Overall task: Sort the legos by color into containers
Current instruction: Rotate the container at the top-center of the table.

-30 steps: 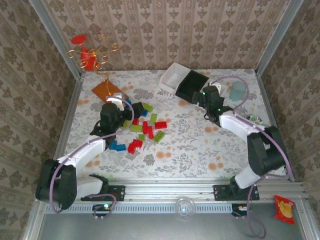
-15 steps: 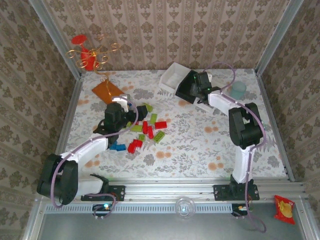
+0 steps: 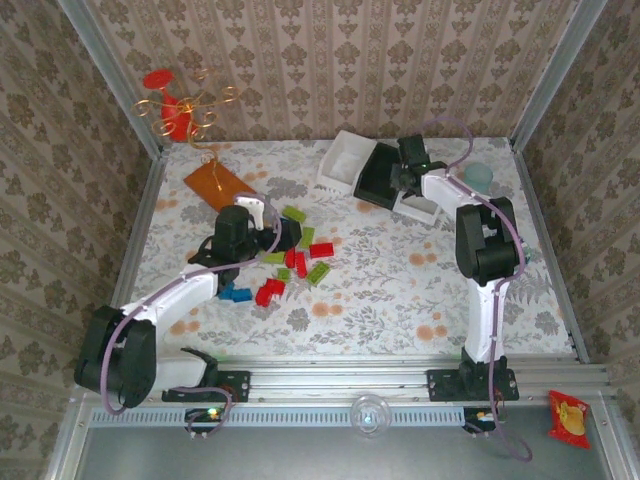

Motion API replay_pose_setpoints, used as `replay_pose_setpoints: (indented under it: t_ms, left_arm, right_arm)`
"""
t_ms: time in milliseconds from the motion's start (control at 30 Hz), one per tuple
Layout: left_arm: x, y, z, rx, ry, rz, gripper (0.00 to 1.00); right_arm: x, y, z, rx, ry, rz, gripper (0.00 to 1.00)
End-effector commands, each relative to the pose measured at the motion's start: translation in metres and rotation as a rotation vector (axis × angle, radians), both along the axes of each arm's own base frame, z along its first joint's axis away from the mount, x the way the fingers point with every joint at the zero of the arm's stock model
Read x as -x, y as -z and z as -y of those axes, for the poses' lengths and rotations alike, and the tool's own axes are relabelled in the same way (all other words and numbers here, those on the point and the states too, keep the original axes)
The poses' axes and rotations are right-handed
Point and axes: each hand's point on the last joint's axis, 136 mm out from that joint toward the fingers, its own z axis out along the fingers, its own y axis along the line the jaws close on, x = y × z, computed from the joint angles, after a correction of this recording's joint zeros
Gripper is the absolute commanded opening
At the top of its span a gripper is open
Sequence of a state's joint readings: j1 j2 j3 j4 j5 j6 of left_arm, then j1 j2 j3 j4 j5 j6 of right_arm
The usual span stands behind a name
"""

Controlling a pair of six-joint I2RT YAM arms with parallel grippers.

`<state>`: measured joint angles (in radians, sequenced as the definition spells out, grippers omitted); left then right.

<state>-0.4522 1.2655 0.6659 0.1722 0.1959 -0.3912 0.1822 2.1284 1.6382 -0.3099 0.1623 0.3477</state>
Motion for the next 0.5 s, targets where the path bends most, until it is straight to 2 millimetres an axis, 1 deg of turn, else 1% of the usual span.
replay_pose_setpoints:
  t_ms: [0, 133, 233, 333, 367, 400, 433, 467]
  left_arm:
    - [0.012, -0.004, 0.008, -0.053, 0.063, -0.001, 1.0]
    - [0.015, -0.002, 0.008, -0.053, 0.068, 0.01, 1.0]
    - [0.014, -0.004, 0.01, -0.057, 0.074, 0.019, 1.0]
    - [0.012, -0.004, 0.013, -0.058, 0.08, 0.021, 1.0]
    - [0.012, -0.004, 0.014, -0.058, 0.081, 0.021, 1.0]
    - [0.012, -0.004, 0.014, -0.059, 0.081, 0.018, 1.0]
    - [0.012, -0.003, 0.015, -0.061, 0.082, 0.018, 1.0]
    - [0.012, -0.002, 0.014, -0.062, 0.076, 0.016, 1.0]
  right_arm:
    - [0.02, 0.021, -0.018, -0.03, -0.141, -0.132, 0.33]
    - [0.023, 0.023, -0.028, -0.049, -0.205, -0.155, 0.31]
    - [0.021, 0.022, -0.034, -0.051, -0.233, -0.16, 0.31]
    - [0.018, 0.017, -0.05, -0.072, -0.279, -0.153, 0.31]
    - [0.017, 0.015, -0.051, -0.062, -0.286, -0.152, 0.32]
    - [0.015, 0.011, -0.05, -0.047, -0.288, -0.153, 0.35]
    - [0.012, 0.003, -0.048, -0.028, -0.282, -0.136, 0.39]
    - [0.014, -0.004, -0.043, -0.002, -0.275, -0.136, 0.42]
